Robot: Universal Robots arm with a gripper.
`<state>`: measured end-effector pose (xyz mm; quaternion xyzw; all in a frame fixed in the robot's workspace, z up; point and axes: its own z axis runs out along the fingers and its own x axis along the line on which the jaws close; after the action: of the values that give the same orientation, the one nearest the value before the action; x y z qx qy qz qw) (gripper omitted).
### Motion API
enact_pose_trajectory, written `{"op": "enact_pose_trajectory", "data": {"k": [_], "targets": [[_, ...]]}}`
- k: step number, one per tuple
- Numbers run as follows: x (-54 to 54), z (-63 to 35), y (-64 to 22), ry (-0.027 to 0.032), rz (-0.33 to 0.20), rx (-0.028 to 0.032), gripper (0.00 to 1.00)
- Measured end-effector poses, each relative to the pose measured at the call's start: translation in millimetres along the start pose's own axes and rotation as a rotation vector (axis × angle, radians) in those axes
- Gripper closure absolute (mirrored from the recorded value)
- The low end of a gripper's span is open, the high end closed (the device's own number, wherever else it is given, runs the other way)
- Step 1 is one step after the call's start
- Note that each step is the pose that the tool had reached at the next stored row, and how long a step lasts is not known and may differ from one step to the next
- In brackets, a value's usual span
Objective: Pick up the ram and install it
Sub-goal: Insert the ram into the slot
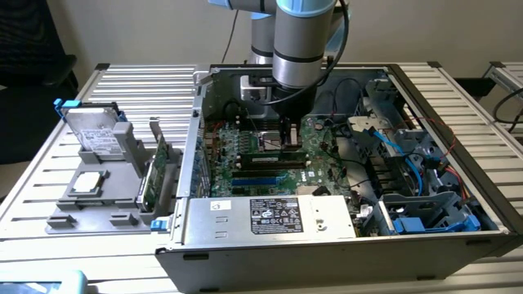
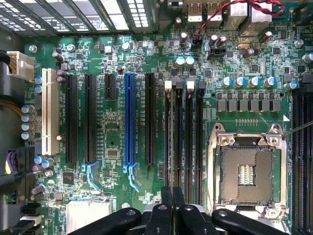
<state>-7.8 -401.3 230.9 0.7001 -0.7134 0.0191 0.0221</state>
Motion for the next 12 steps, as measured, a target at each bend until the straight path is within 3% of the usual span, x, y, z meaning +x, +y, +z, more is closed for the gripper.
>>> {"op": "enact_pose_trajectory", "data": {"k": [12], "targets": [[-0.1,1.2,0.0,0.0014,0.000,0.0001,0.88]]}}
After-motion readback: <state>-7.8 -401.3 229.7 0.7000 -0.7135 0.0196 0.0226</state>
